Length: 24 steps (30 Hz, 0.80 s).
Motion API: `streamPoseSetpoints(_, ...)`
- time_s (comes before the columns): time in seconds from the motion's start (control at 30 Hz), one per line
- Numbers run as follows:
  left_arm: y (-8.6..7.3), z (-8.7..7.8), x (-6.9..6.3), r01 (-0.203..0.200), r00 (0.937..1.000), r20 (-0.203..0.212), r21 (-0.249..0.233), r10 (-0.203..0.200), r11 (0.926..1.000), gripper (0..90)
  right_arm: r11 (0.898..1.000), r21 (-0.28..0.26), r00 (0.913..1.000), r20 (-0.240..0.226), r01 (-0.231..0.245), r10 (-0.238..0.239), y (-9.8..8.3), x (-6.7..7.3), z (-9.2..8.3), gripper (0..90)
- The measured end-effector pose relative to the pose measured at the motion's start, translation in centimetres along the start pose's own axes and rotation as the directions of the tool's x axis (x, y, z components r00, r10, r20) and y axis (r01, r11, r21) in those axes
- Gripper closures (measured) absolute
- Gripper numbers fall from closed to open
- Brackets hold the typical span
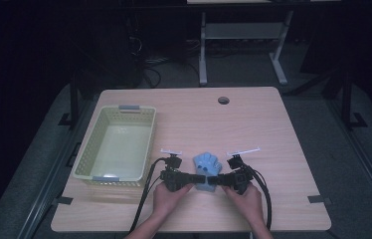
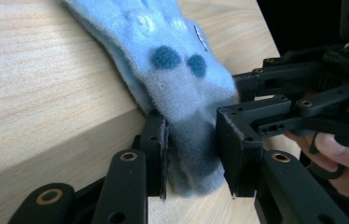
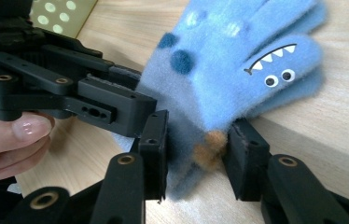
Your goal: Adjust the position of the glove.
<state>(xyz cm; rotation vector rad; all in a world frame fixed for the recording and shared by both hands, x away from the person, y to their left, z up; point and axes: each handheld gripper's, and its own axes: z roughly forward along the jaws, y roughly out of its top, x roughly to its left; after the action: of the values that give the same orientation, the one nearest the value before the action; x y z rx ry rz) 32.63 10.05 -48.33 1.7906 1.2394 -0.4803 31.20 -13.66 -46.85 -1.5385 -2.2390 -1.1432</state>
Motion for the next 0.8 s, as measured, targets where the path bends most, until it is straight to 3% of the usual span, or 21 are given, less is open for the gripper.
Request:
streamPoseSetpoints(0.2,0.00,0.22,0.16,0.010,0.9999,0.012,-0.013,-0.010,0.9999,66.1,1.000,-0.003,0.9999,-0.014,-0.003,0.003,-0.03,-0.02,0.09,65.4)
streamPoseSetpoints(0.37,0.13,0.34,0.79,0.038,0.9982,0.046,-0.012,-0.038,0.9992,69.4,1.000,-0.003,0.9994,-0.035,-0.005,0.004,0.05,-0.18,0.10,68.7)
streamPoseSetpoints(0.8,0.22,0.18,0.94,0.042,0.9957,0.082,-0.009,-0.041,0.9991,72.1,1.000,-0.014,0.9990,-0.041,0.017,-0.018,0.16,-0.01,-0.17,73.4)
